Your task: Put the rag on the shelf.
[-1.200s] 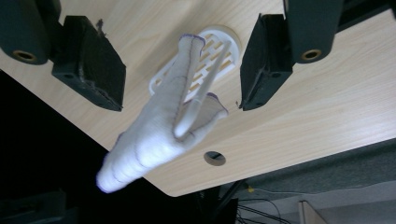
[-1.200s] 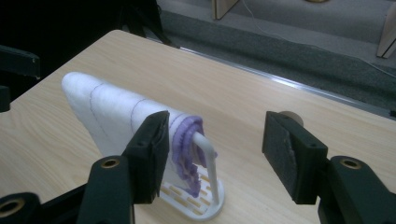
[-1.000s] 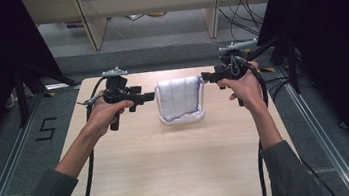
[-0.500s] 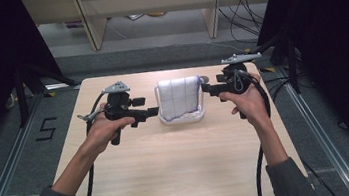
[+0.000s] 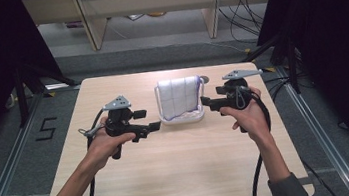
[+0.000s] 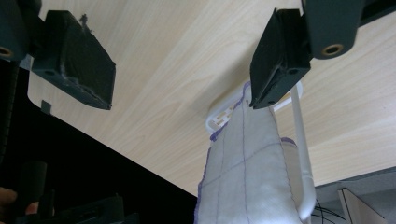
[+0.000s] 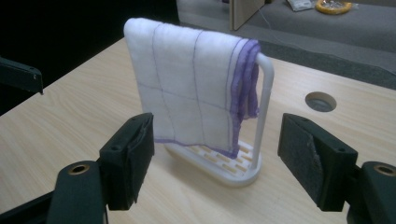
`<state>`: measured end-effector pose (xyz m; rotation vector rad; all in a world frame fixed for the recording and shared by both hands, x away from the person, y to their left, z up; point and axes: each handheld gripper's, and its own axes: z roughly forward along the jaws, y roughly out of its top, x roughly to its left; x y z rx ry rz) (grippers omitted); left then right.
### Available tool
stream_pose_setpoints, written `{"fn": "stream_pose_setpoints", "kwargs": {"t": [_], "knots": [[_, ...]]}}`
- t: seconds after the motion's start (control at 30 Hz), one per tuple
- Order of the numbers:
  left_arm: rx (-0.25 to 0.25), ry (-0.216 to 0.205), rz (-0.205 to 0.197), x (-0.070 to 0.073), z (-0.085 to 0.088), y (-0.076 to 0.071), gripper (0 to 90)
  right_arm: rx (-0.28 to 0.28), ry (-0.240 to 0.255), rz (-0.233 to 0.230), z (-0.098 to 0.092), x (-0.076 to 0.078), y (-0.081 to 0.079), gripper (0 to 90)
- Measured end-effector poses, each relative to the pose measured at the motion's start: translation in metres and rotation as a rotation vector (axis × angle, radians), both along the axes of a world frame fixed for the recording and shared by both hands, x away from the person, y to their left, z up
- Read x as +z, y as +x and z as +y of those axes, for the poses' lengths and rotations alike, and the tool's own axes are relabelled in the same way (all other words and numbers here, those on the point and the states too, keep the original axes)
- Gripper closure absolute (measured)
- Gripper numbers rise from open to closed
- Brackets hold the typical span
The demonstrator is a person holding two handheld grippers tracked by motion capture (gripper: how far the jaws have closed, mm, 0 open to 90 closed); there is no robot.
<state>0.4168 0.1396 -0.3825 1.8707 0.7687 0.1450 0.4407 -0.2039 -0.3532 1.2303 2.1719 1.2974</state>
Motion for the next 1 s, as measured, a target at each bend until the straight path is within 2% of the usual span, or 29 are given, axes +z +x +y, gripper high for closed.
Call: {"fn": "stream_pose_setpoints", "kwargs": {"t": [0.17, 0.23, 0.33, 0.37, 0.43, 0.5, 0.53, 0.57, 0.6, 0.73, 0.77, 0.8, 0.83, 0.87, 0.9, 0.93, 1.0], "knots": [[0.007, -0.001, -0.010, -0.007, 0.005, -0.009, 22.3, 0.002, 0.016, 0.009, 0.004, -0.014, -0.009, 27.3], [0.003, 0.004, -0.011, -0.010, 0.007, -0.012, 22.3, 0.028, -0.004, 0.015, 0.005, -0.018, -0.010, 27.0], [0.000, -0.002, -0.006, -0.013, 0.008, -0.015, 22.3, 0.025, 0.011, 0.024, 0.006, -0.022, -0.012, 27.0], [-0.004, -0.009, -0.011, -0.016, 0.010, -0.017, 22.3, 0.047, -0.002, 0.018, 0.006, -0.026, -0.013, 26.9], [-0.009, -0.006, -0.013, -0.018, 0.012, -0.020, 22.3, 0.047, 0.005, 0.043, 0.007, -0.029, -0.015, 26.9], [-0.001, -0.003, -0.021, -0.020, 0.014, -0.023, 22.3, 0.043, 0.011, 0.040, 0.008, -0.033, -0.016, 26.9], [-0.004, -0.009, -0.026, -0.022, 0.014, -0.024, 22.4, 0.038, 0.007, 0.054, 0.008, -0.033, -0.017, 26.9], [-0.004, -0.009, -0.026, -0.022, 0.014, -0.024, 22.4, 0.053, 0.004, 0.031, 0.007, -0.035, -0.016, 26.9], [-0.001, 0.013, -0.029, -0.026, 0.014, -0.026, 22.5, 0.041, -0.002, 0.033, 0.006, -0.036, -0.017, 26.8], [-0.012, 0.022, -0.019, -0.033, 0.014, -0.030, 22.5, 0.022, 0.006, 0.052, 0.003, -0.042, -0.022, 26.2], [-0.018, 0.042, -0.018, -0.038, 0.014, -0.033, 22.5, 0.028, -0.005, 0.037, 0.001, -0.044, -0.023, 26.1], [-0.018, 0.042, -0.018, -0.038, 0.014, -0.033, 22.5, 0.013, 0.017, 0.059, 0.002, -0.045, -0.026, 26.1], [-0.024, 0.056, -0.022, -0.044, 0.014, -0.037, 22.4, 0.024, -0.002, 0.044, 0.000, -0.047, -0.025, 26.0], [-0.023, 0.051, -0.024, -0.048, 0.015, -0.039, 22.5, 0.025, -0.005, 0.059, 0.001, -0.049, -0.027, 25.8], [-0.024, 0.066, -0.018, -0.051, 0.016, -0.041, 22.5, 0.027, -0.002, 0.069, 0.002, -0.051, -0.028, 25.5], [-0.026, 0.056, -0.010, -0.054, 0.016, -0.043, 22.5, 0.020, -0.008, 0.071, 0.003, -0.053, -0.030, 25.5], [-0.025, 0.066, -0.006, -0.056, 0.017, -0.044, 22.5, 0.034, -0.010, 0.066, 0.004, -0.055, -0.031, 25.5]]}}
